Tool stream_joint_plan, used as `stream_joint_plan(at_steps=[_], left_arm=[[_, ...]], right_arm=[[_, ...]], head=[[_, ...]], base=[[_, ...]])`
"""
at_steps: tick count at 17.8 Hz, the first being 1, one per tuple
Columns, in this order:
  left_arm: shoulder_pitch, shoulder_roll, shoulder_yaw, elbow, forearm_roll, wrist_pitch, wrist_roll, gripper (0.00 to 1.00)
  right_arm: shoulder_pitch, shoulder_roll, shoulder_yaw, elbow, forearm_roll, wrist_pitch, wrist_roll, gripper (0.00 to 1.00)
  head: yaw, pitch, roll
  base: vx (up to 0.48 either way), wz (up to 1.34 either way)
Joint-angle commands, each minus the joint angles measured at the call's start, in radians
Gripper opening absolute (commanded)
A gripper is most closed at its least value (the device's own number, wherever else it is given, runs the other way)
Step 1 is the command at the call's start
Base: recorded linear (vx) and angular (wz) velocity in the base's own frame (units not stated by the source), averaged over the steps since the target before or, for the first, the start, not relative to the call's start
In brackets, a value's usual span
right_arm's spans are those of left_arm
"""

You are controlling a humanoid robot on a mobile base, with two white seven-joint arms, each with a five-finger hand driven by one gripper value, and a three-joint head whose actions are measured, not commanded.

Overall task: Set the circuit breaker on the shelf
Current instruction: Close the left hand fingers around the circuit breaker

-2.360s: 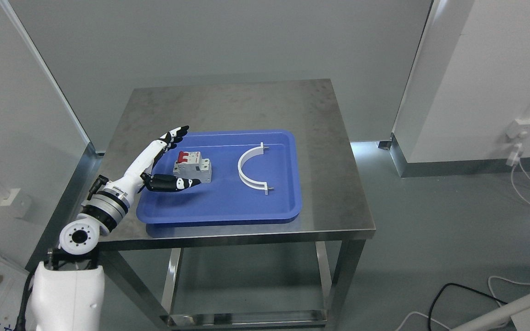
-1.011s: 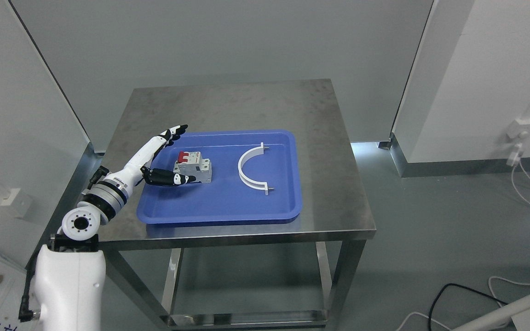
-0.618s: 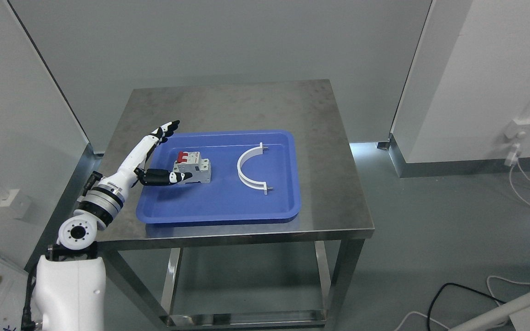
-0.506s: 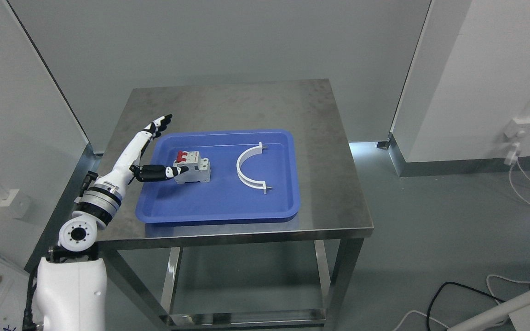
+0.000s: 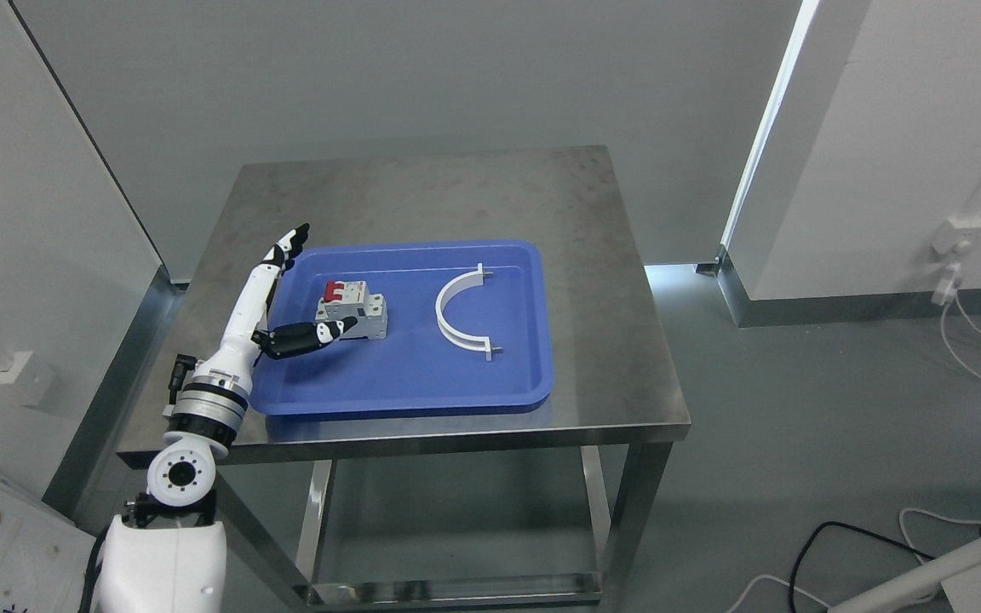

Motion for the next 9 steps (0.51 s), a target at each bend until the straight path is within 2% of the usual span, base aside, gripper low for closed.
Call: stream_joint_plan(at_steps=[1,5,9], left_arm=[[0.015,0.008,-0.127,-0.045,0.004,0.087,-0.033,0.94],[-0.015,0.008,-0.089,-0.003,-0.031,0.107,-0.005,0.9],[-0.016,0.008,-0.046,0.009,-0.033,0.099,-0.008,0.68]], right_arm=[[0.0,-0.017,0.02,0.0,0.0,0.217,-0.004,1.0],[0.0,-0.017,0.02,0.0,0.0,0.217,-0.004,1.0],[0.0,-0.017,0.02,0.0,0.0,0.217,-0.004,1.0]], head=[[0.0,0.0,0.0],[0.0,0.0,0.0],[0.0,0.0,0.0]], base=[[0.011,-0.02],[0.014,-0.02],[0.0,0.0]])
